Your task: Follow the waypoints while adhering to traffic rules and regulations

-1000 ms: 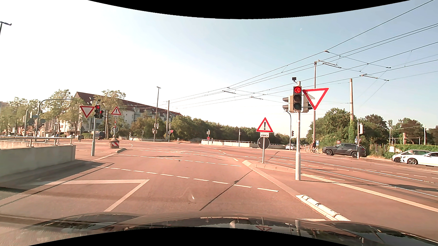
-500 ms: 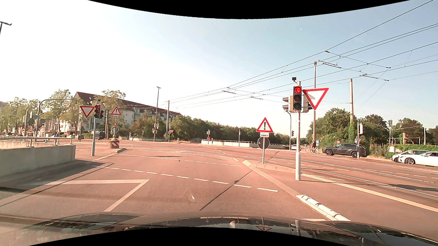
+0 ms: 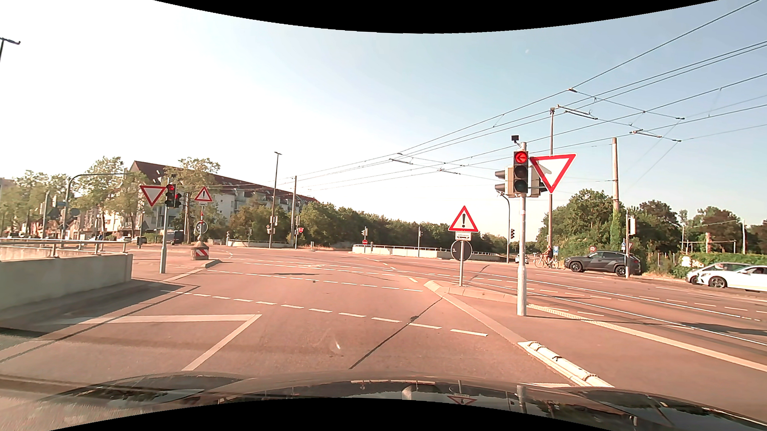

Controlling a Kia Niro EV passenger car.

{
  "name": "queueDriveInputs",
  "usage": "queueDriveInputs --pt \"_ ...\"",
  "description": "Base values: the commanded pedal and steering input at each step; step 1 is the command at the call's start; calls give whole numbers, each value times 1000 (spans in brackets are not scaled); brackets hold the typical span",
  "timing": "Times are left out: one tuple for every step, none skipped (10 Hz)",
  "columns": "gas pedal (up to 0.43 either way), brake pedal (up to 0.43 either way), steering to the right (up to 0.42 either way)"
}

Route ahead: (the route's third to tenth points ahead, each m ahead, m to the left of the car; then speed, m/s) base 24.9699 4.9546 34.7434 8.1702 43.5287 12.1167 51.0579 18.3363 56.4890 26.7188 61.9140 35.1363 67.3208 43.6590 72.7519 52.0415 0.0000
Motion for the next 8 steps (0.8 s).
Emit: queueDriveInputs --pt "0 244 -78" --pt "0 244 -78" --pt "0 244 -78" --pt "0 250 -78" --pt "0 244 -78" --pt "0 244 -78" --pt "0 244 -78" --pt "0 244 -78"
